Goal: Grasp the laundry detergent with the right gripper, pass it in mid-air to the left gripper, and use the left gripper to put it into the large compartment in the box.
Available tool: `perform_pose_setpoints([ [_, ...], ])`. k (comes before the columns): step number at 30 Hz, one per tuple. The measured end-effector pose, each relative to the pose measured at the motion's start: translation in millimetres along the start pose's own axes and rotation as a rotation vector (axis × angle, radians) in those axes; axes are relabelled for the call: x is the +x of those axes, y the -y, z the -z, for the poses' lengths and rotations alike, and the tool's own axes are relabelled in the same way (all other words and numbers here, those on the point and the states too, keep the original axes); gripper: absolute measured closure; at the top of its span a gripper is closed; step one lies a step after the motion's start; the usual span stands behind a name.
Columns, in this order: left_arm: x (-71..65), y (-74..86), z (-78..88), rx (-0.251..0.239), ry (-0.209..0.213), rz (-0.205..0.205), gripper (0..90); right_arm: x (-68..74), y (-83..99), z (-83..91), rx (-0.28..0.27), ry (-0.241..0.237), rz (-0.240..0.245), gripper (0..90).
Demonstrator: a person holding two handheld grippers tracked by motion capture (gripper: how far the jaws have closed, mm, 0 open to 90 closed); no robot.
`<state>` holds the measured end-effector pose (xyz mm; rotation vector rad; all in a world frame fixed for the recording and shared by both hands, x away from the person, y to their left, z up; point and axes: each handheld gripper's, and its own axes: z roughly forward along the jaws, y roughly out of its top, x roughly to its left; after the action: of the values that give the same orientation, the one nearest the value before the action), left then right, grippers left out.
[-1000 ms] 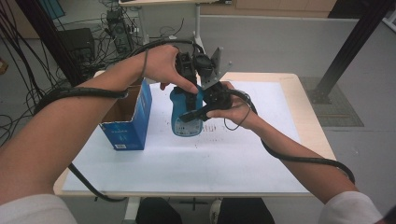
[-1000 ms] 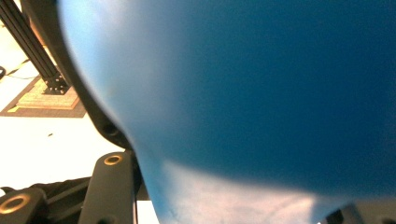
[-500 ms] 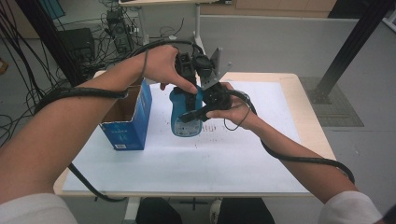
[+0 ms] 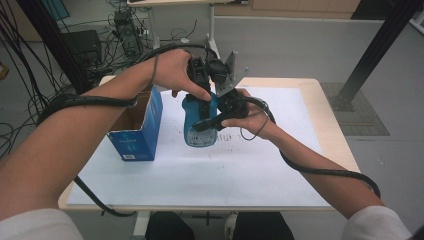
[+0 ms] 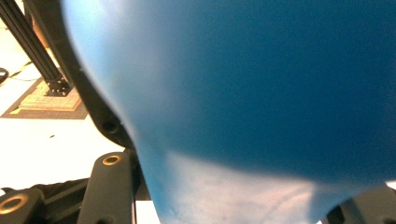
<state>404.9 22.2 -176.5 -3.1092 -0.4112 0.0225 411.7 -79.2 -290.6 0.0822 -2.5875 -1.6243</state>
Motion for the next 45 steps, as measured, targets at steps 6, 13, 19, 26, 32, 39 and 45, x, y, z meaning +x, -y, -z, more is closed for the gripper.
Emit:
perform_pose_setpoints([
  [6,0.0,0.2,-0.8,-0.002,0.004,0.0,36.4,0.4,1.0,-0.2,-0.003,-0.004,-0.004,42.7],
  [13,0.0,-0.1,-0.2,-0.007,0.001,0.003,36.4,0.4,1.4,0.9,-0.002,-0.003,-0.013,42.6],
  [19,0.2,-0.6,0.8,-0.011,-0.001,0.005,36.4,-0.4,1.3,2.6,-0.006,0.002,-0.011,42.5],
  [26,0.5,-1.0,2.0,-0.014,0.001,0.007,36.4,-0.7,1.7,3.9,-0.012,0.0,-0.016,42.3],
  [32,-0.2,-1.2,2.5,-0.017,-0.004,0.007,36.4,-0.8,1.2,4.6,-0.014,0.001,-0.016,42.1],
  [39,-0.5,-0.8,2.5,-0.018,-0.01,0.005,36.5,-1.5,1.4,3.9,-0.018,-0.003,-0.02,41.7],
  [45,-1.3,-1.7,4.3,-0.021,-0.016,0.0,36.5,-1.7,0.8,5.0,-0.021,-0.003,-0.025,41.4],
])
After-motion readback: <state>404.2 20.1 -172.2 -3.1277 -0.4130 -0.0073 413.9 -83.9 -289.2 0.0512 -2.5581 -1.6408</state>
